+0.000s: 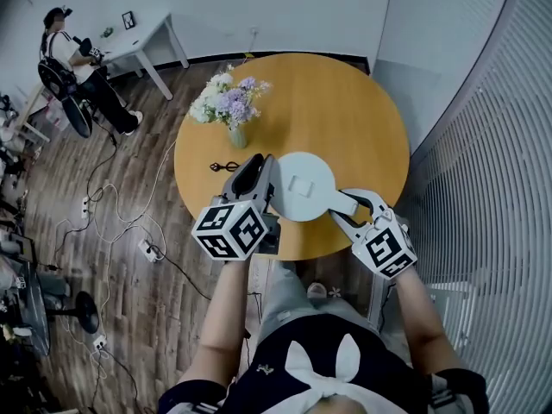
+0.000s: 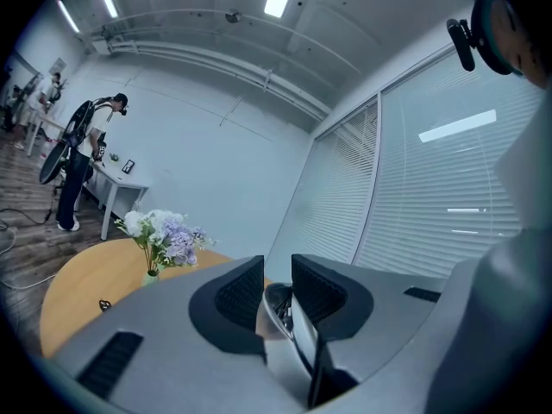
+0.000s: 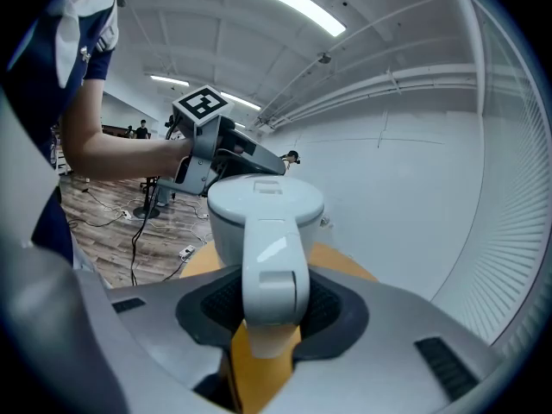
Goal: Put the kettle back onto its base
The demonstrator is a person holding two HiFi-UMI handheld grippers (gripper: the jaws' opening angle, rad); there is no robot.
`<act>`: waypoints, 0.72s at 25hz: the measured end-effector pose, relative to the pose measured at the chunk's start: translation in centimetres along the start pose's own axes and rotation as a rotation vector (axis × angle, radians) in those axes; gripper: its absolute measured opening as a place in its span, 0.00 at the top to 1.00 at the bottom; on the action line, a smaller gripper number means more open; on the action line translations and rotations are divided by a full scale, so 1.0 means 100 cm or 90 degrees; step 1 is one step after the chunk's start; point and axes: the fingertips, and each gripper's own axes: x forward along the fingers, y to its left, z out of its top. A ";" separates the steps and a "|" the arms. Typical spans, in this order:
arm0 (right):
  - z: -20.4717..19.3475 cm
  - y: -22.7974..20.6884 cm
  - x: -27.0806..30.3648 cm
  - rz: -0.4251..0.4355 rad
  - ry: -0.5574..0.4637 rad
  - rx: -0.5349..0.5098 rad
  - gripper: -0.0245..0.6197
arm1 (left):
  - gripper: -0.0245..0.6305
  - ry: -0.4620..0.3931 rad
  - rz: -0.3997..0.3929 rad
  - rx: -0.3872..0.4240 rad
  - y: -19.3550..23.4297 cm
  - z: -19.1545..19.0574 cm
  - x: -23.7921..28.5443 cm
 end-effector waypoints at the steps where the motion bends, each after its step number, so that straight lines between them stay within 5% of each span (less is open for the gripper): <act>1: 0.000 -0.002 0.003 -0.001 0.004 0.002 0.73 | 0.80 0.005 -0.002 -0.002 0.003 0.000 0.003; 18: 0.020 -0.034 0.030 -0.047 0.028 0.012 0.73 | 0.80 0.028 -0.055 -0.002 0.024 0.029 0.045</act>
